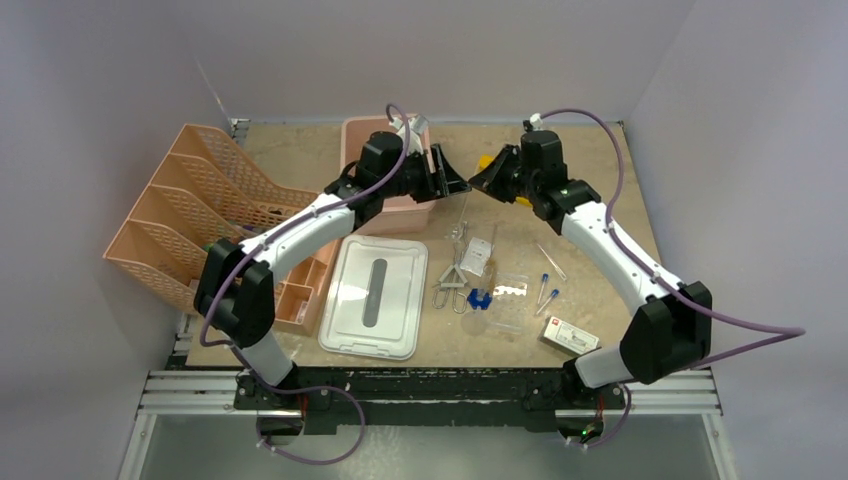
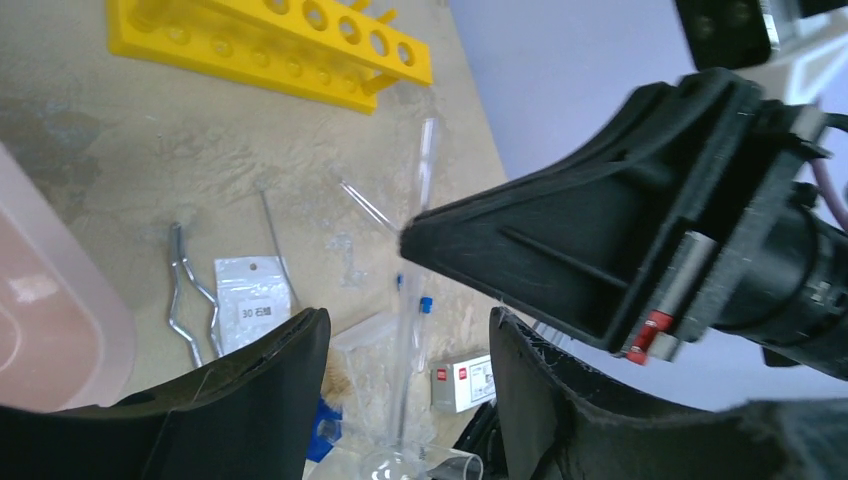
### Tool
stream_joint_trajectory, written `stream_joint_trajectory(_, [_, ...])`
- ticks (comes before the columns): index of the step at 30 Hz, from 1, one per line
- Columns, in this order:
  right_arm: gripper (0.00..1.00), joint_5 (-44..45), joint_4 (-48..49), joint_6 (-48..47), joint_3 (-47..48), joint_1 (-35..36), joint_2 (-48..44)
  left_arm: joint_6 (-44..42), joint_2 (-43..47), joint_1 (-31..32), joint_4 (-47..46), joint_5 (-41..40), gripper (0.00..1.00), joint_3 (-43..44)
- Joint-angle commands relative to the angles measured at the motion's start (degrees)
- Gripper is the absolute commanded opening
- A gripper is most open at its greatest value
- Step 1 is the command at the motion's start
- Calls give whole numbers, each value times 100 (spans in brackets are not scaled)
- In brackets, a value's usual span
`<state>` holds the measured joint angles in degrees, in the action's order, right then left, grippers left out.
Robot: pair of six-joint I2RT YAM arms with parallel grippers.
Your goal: Organize the chemistry lab equipment
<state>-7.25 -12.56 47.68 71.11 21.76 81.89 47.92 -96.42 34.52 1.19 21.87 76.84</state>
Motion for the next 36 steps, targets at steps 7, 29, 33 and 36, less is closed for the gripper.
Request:
stream_joint_trajectory(7, [5,-605,656,-89,132,31,135,18,93,2,-377,318,42,-69])
stream_joint_trajectory(29, [36,-982,914,-62,533,-141,378,-1371,12,20,1095,-222,0,657])
stream_joint_trajectory(33, [53,-1023,904,-236,676,-324,284,-1608,10,-93,1516,-463,0,924])
stream_joint_trajectory(36, [55,-937,833,-433,741,-475,175,-1756,-11,-345,1964,-734,0,1206])
